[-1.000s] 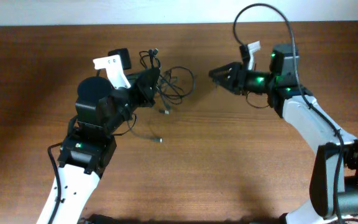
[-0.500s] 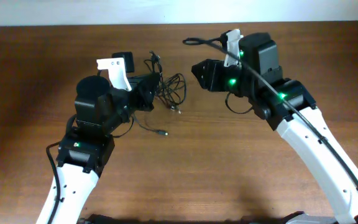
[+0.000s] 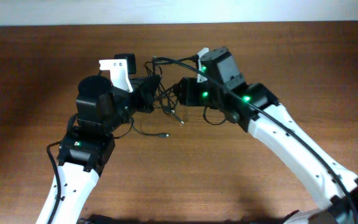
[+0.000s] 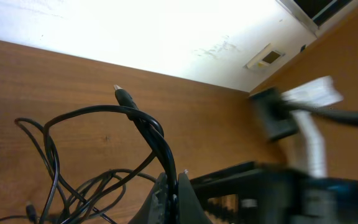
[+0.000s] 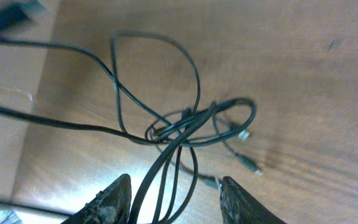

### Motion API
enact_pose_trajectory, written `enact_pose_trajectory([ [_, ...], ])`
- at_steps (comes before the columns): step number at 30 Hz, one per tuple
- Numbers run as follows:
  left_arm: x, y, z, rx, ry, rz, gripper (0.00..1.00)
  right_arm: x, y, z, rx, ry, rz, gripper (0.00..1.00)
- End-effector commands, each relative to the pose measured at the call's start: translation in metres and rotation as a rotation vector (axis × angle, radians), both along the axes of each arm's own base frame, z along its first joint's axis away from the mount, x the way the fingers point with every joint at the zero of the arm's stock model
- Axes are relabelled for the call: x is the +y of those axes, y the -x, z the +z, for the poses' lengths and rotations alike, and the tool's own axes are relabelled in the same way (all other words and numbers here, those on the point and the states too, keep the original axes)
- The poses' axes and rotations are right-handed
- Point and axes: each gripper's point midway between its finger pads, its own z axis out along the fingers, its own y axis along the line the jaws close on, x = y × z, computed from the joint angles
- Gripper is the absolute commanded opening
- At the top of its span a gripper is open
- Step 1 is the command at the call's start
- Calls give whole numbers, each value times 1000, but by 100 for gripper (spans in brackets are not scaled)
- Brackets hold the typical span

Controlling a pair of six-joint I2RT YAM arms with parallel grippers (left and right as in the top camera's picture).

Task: Untangle cables
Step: 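Pull the strand far right with the right gripper, stretching the cable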

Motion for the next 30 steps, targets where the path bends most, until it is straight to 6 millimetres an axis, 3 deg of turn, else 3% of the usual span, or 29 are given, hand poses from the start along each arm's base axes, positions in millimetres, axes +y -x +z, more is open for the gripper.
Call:
enact_pose_trajectory([
  [1,-1,0,5,-28,-14,-19,0,6,2,-37,109,51,-42,34],
  [3,-1,0,7,-39,-20,-21,0,-39,-1,-72,170,256,-197,17],
  [4,0,2,11,-55,-25,-23,0,-68,-8,-85,169,368,-297,14],
  [5,1,7,21,-83,-19,-21,0,-109,-16,-93,166,496,-403,5],
  [7,18,19,40,-152,-41,9,0,-182,-34,-85,126,643,-597,4],
  [8,27,23,43,-154,-50,34,0,-207,-41,-79,137,640,-647,4],
  [9,47,28,36,-111,-69,103,0,-219,-47,-63,166,548,-575,4],
  [11,61,30,12,-9,-97,151,0,-176,-59,16,40,175,-198,4],
  [12,54,27,0,31,-99,125,0,-148,-52,80,-56,-73,-37,4],
  [13,45,18,-16,74,-110,99,0,-142,-47,143,-207,-189,63,4],
  [14,46,6,-42,149,-149,126,0,-166,-53,185,-352,-126,6,4],
  [15,56,-4,-69,224,-199,181,0,-199,-59,206,-420,-36,-118,4],
  [16,76,-16,-93,265,-295,267,0,-249,-64,213,-437,99,-299,4],
  [19,118,-22,-94,266,-378,444,0,-373,-66,204,-400,350,-698,4],
  [21,136,-22,-96,277,-393,488,0,-434,-51,207,-392,451,-881,4],
  [24,173,-21,-96,294,-419,609,0,-483,-36,217,-413,488,-1000,4],
  [26,190,-19,-95,304,-425,673,0,-490,-33,219,-420,491,-1016,4],
  [28,191,-18,-96,315,-404,690,0,-488,-35,220,-426,482,-1006,4],
  [30,219,-11,-92,314,-476,850,0,-488,-35,221,-433,492,-995,4],
])
